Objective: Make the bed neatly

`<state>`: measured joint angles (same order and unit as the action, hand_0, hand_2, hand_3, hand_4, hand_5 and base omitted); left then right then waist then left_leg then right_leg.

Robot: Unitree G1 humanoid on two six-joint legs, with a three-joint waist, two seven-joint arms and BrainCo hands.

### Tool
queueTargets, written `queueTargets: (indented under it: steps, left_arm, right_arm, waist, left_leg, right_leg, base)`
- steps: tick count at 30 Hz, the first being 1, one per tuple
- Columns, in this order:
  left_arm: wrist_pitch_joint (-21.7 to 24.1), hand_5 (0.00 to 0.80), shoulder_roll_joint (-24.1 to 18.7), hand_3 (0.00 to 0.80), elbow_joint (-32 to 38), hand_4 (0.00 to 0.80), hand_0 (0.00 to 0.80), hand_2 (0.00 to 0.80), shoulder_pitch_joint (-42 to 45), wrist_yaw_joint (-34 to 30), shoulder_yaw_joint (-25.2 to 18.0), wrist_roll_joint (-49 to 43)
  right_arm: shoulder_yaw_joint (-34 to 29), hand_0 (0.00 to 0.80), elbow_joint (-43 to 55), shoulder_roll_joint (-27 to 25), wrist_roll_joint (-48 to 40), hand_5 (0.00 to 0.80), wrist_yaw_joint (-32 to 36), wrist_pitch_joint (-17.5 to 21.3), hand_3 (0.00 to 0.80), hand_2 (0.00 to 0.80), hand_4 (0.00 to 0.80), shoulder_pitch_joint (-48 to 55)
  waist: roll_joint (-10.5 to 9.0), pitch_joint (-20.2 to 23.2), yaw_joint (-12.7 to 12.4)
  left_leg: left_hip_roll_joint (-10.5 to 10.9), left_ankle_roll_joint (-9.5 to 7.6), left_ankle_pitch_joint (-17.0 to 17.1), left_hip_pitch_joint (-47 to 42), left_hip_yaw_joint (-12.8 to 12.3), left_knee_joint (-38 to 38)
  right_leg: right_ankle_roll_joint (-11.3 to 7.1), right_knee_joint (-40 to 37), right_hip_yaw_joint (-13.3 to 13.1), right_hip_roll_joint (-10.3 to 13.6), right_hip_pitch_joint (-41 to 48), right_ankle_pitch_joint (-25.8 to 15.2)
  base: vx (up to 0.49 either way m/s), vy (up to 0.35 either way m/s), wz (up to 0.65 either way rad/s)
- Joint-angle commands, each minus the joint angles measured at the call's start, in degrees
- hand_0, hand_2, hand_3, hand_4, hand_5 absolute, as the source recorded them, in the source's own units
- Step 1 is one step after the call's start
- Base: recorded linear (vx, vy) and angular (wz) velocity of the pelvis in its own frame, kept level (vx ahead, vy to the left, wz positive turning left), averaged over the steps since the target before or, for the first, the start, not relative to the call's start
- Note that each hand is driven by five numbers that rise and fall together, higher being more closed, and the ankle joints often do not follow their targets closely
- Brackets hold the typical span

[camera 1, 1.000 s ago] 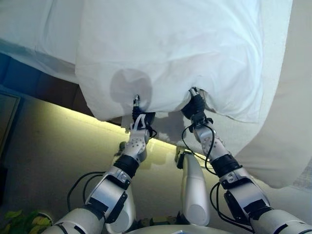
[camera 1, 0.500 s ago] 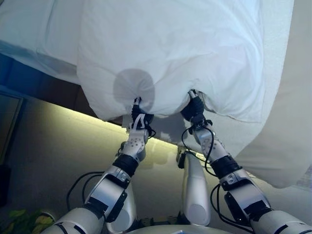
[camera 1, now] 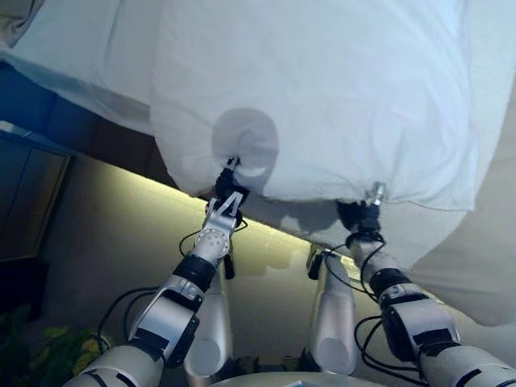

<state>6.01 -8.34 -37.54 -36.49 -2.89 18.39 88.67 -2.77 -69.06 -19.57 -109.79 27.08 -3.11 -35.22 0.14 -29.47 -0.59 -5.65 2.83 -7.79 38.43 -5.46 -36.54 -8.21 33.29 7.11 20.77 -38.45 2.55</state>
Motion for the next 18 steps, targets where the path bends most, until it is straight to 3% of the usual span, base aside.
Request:
queueTargets:
  steps: [1,8,9,10,18]
  left_arm:
    - [-0.47,0.8,-0.81,0.8,7.95,0.8,0.8,0.8,-1.69,-4.34,-0.33,1.41]
    - [-0.76,0.8,-2.19,0.8,10.27,0.8,0.8,0.8,-1.31,-3.79,0.38,3.74]
    - [-0.82,0.8,-2.47,0.8,10.5,0.8,0.8,0.8,-1.18,-3.66,0.56,4.2]
    - [-0.87,0.8,-2.63,0.8,10.7,0.8,0.8,0.8,-1.03,-3.68,0.68,4.46]
    - [-1.17,0.8,-3.35,0.8,9.86,0.8,0.8,0.8,-0.58,-5.52,1.15,5.39]
  right_arm:
    - [-5.16,0.0,-0.82,-3.57,-3.21,0.0,4.89,-2.24,0.0,0.0,0.0,-0.64]
    - [-8.51,0.0,-1.15,-7.9,-3.21,0.0,7.15,-3.6,0.0,0.0,0.0,-2.08]
    - [-8.54,0.304,-1.21,-8.71,-3.21,0.304,7.52,-4.01,0.304,0.304,0.304,-2.3]
    - [-8.54,0.8,-1.13,-9.39,-3.21,0.8,7.58,-4.18,0.8,0.8,0.8,-2.66]
    - [-9.8,0.8,-1.09,-12.19,-3.21,0.8,8.3,-5.08,0.8,0.8,0.8,-3.46]
  waist:
    - [2.5,1.67,-0.93]
    - [3.33,1.09,-0.68]
    - [3.47,1.12,-0.62]
    - [3.59,1.09,-0.58]
    - [4.2,1.0,-0.36]
  left_leg:
    - [-1.21,3.22,2.8,3.13,4.43,-0.94]
    - [-1.05,3.35,2.9,3.81,3.95,-0.71]
    - [-1.01,3.37,2.96,3.85,3.86,-0.63]
    - [-0.96,3.37,3.01,3.89,3.77,-0.55]
    - [-0.77,3.37,3.35,3.97,3.24,-0.19]
  right_leg:
    - [-4.15,-4.0,-0.59,3.18,1.14,-7.08]
    - [-4.49,-4.01,-0.95,3.09,-0.12,-7.1]
    - [-4.52,-4.08,-0.97,3.07,-0.27,-7.19]
    - [-4.5,-4.21,-1.02,3.09,-0.38,-7.31]
    - [-4.5,-4.33,-1.07,3.29,-0.7,-7.55]
  base:
    - [-0.027,0.009,0.04]
    - [-0.008,0.008,0.02]
    - [-0.006,0.031,0.0]
    - [-0.004,0.032,0.01]
    - [0.0,0.028,0.02]
